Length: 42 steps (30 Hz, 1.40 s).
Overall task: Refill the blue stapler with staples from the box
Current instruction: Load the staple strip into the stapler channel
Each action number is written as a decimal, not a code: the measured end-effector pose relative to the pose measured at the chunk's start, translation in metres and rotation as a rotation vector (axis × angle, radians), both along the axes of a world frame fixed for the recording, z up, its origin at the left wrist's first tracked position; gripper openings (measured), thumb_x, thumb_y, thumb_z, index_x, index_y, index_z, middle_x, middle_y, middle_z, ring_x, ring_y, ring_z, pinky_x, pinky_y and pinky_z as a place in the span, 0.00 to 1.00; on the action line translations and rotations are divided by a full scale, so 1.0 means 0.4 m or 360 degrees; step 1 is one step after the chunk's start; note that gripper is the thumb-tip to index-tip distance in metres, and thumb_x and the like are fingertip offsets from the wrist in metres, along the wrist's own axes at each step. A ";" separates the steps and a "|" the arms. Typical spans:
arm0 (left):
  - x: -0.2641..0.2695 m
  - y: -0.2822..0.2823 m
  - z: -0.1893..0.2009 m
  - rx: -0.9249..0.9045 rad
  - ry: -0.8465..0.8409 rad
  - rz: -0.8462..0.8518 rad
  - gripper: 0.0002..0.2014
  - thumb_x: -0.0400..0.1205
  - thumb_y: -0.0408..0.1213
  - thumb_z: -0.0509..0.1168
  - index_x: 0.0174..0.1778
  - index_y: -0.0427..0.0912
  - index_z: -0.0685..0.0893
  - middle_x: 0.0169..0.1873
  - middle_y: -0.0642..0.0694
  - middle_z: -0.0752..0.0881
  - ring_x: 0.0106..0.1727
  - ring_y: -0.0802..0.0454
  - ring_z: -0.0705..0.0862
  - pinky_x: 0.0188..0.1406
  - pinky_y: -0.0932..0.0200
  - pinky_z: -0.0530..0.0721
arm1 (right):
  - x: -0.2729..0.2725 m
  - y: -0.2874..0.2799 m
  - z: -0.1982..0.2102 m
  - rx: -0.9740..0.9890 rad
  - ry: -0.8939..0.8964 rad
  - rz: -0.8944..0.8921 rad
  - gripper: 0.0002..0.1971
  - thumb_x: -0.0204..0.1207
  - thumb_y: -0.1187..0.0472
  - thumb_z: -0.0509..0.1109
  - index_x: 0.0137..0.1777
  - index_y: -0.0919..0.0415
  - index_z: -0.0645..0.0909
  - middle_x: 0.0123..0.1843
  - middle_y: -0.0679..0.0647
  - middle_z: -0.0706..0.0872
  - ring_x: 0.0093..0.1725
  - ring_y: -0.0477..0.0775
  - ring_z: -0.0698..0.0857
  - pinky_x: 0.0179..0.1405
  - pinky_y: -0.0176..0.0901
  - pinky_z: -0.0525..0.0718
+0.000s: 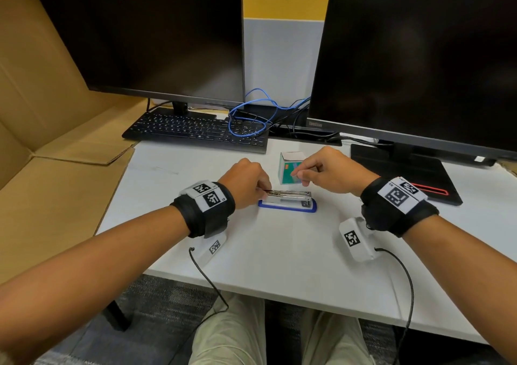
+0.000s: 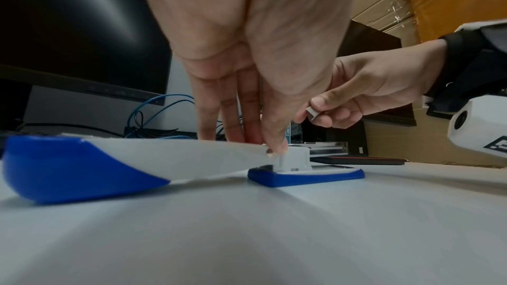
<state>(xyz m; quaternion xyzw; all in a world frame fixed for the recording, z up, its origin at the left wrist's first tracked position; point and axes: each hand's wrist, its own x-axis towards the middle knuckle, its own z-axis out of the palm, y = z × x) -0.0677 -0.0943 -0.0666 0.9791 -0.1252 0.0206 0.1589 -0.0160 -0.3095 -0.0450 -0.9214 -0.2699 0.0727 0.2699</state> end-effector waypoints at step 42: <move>-0.032 0.029 0.015 0.0255 0.0065 0.0117 0.11 0.77 0.39 0.71 0.54 0.47 0.92 0.46 0.39 0.91 0.53 0.40 0.81 0.46 0.49 0.85 | -0.034 0.023 -0.042 -0.0365 -0.0320 0.0079 0.11 0.76 0.54 0.73 0.55 0.54 0.91 0.56 0.50 0.90 0.51 0.54 0.85 0.44 0.51 0.92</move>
